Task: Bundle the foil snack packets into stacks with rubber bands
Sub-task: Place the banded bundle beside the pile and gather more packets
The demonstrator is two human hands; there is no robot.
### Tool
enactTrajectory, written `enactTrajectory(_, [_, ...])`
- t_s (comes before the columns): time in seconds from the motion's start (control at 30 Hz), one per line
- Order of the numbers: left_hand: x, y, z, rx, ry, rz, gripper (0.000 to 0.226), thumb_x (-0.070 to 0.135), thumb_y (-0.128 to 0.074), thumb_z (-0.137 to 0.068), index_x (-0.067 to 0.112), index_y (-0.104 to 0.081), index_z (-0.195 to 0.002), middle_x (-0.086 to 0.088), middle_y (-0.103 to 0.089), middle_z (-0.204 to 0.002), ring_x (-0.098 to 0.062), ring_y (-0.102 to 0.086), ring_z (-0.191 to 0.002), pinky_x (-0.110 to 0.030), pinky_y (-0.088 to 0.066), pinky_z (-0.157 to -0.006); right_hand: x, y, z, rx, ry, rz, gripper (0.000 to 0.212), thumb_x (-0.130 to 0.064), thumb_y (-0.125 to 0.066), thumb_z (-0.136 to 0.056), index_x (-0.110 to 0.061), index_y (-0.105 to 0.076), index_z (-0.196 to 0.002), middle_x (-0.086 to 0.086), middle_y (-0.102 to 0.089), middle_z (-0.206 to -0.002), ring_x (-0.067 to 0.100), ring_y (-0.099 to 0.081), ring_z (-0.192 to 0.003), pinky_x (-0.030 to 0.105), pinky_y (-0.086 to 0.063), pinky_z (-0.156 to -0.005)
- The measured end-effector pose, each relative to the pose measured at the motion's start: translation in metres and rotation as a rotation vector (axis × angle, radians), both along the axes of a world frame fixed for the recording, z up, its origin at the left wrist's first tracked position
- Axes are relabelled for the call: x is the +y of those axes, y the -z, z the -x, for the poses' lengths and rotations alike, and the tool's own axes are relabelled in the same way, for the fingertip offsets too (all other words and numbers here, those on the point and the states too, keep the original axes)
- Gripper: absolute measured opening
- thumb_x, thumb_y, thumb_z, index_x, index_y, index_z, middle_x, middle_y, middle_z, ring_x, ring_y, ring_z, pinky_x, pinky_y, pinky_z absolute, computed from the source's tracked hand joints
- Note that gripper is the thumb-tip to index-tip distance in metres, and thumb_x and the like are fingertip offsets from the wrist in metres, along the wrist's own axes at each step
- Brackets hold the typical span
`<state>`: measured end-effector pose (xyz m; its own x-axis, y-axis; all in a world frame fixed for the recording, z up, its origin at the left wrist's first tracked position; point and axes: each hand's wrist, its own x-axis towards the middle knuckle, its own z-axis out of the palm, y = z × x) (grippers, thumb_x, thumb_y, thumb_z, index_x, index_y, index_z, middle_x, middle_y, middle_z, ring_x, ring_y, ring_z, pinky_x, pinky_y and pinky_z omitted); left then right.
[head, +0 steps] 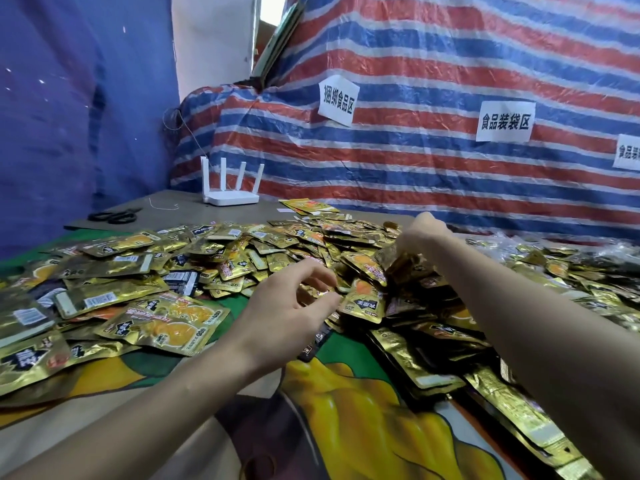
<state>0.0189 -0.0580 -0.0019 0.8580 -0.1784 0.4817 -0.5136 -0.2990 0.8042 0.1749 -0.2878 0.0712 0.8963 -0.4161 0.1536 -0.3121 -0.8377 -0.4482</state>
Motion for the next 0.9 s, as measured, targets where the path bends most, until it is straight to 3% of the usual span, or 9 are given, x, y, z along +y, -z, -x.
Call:
enactTrajectory(0.13, [0.007, 0.002, 0.001, 0.002, -0.057, 0.019, 0.006, 0.029, -0.068, -0.093, 0.029, -0.068, -0.099, 0.014, -0.066, -0.092, -0.008, -0.063, -0.087, -0.037, -0.057, -0.075, 0.035, 0.014, 0.034, -0.198, -0.106, 0.322, 0.04, -0.026, -0.058, -0.084, -0.012, -0.054, -0.121, 0.02, -0.053, -0.132, 0.04, -0.042, -0.127, 0.055, -0.029, -0.108])
enactTrajectory(0.27, [0.033, 0.012, -0.003, 0.017, -0.183, -0.099, 0.013, 0.028, -0.068, -0.093, 0.028, -0.064, -0.105, 0.008, -0.063, -0.103, -0.012, -0.063, -0.096, -0.028, -0.053, -0.079, 0.09, 0.039, 0.079, -0.369, -0.433, 0.27, 0.056, -0.038, -0.061, -0.088, -0.02, -0.051, -0.139, 0.014, -0.052, -0.14, 0.034, -0.042, -0.129, 0.052, -0.031, -0.107])
enactTrajectory(0.43, [0.086, 0.024, -0.013, 0.075, -0.331, -0.336, 0.037, 0.019, -0.07, -0.087, 0.029, -0.057, -0.121, 0.002, -0.057, -0.118, -0.016, -0.059, -0.102, -0.027, -0.046, -0.079, 0.134, 0.066, 0.11, -0.15, -0.722, 0.08, 0.068, -0.046, -0.065, -0.089, -0.021, -0.041, -0.147, 0.012, -0.049, -0.141, 0.03, -0.045, -0.128, 0.046, -0.041, -0.107])
enactTrajectory(0.53, [0.129, 0.018, -0.017, 0.175, -0.314, -0.647, 0.062, 0.028, -0.069, -0.077, 0.038, -0.049, -0.135, 0.005, -0.047, -0.134, -0.014, -0.048, -0.123, -0.033, -0.045, -0.096, 0.147, 0.074, 0.112, -0.074, -0.781, 0.112, 0.074, -0.044, -0.065, -0.087, -0.016, -0.037, -0.15, 0.014, -0.048, -0.141, 0.032, -0.046, -0.129, 0.045, -0.044, -0.105])
enactTrajectory(0.63, [0.168, 0.011, -0.023, 0.285, -0.28, -1.053, 0.09, 0.024, -0.067, -0.07, 0.047, -0.031, -0.149, 0.008, -0.021, -0.159, -0.016, -0.031, -0.143, -0.043, -0.035, -0.114, 0.146, 0.074, 0.107, 0.076, -0.718, 0.172, 0.054, -0.033, -0.062, -0.085, -0.012, -0.043, -0.131, 0.013, -0.053, -0.122, 0.032, -0.053, -0.11, 0.042, -0.051, -0.084])
enactTrajectory(0.7, [0.181, 0.011, -0.031, 0.315, -0.264, -1.256, 0.1, 0.017, -0.07, -0.072, 0.049, -0.02, -0.153, 0.008, -0.006, -0.166, -0.018, -0.02, -0.151, -0.042, -0.029, -0.118, 0.142, 0.071, 0.105, 0.2, -0.663, 0.232, 0.035, -0.026, -0.058, -0.084, -0.013, -0.042, -0.112, 0.008, -0.055, -0.101, 0.024, -0.055, -0.088, 0.035, -0.047, -0.064])
enactTrajectory(0.73, [0.184, 0.01, -0.037, 0.335, -0.243, -1.313, 0.102, 0.018, -0.072, -0.073, 0.05, -0.017, -0.154, 0.007, -0.003, -0.167, -0.019, -0.016, -0.152, -0.042, -0.027, -0.118, 0.14, 0.069, 0.105, 0.262, -0.651, 0.261, 0.032, -0.025, -0.057, -0.084, -0.013, -0.042, -0.11, 0.007, -0.055, -0.097, 0.021, -0.055, -0.084, 0.035, -0.047, -0.062])
enactTrajectory(0.83, [0.176, 0.007, -0.055, 0.395, -0.156, -1.332, 0.105, 0.019, -0.076, -0.075, 0.045, -0.015, -0.156, 0.001, -0.008, -0.168, -0.022, -0.017, -0.152, -0.043, -0.031, -0.118, 0.137, 0.068, 0.107, 0.459, -0.719, 0.319, 0.039, -0.026, -0.058, -0.085, -0.012, -0.05, -0.121, 0.01, -0.063, -0.114, 0.026, -0.063, -0.097, 0.043, -0.059, -0.081])
enactTrajectory(0.9, [0.165, 0.004, -0.068, 0.422, -0.109, -1.321, 0.106, 0.019, -0.077, -0.076, 0.042, -0.014, -0.158, 0.0, -0.014, -0.166, -0.024, -0.022, -0.15, -0.042, -0.033, -0.117, 0.136, 0.069, 0.11, 0.531, -0.765, 0.394, 0.053, -0.032, -0.061, -0.079, -0.018, -0.053, -0.129, 0.008, -0.063, -0.123, 0.027, -0.063, -0.106, 0.046, -0.057, -0.092])
